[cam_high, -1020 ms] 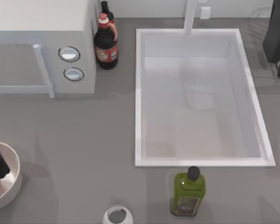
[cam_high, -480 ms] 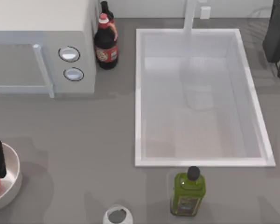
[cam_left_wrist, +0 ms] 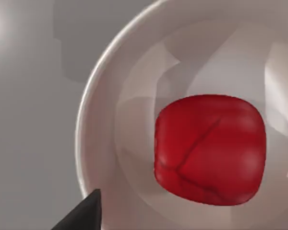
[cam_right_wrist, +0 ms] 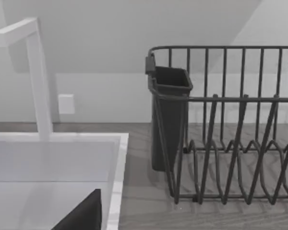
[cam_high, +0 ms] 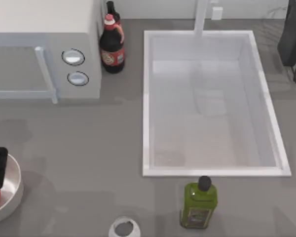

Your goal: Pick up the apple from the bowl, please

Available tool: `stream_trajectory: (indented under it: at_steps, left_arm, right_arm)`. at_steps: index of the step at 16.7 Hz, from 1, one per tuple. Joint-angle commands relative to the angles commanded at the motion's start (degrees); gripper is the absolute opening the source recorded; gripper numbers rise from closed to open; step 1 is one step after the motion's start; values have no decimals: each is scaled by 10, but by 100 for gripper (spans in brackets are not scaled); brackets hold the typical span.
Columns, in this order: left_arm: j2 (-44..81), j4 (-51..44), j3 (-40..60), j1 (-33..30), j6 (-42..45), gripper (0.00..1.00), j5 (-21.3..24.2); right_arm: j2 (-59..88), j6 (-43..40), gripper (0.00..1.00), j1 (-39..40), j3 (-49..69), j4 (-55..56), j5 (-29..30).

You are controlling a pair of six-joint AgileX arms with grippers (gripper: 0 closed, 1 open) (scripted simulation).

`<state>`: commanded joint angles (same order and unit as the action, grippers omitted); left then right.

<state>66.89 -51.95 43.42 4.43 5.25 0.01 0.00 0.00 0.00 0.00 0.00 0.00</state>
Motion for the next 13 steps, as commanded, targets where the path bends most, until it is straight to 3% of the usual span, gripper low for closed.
stream_trajectory:
  at_steps: [5, 13]
  left_arm:
    - [122, -96, 80, 8, 10, 100, 0]
    - [139, -78, 68, 6, 10, 100, 0]
  right_arm:
    - [0, 0, 100, 0, 0, 0, 0]
    - [0, 0, 100, 0, 0, 0, 0]
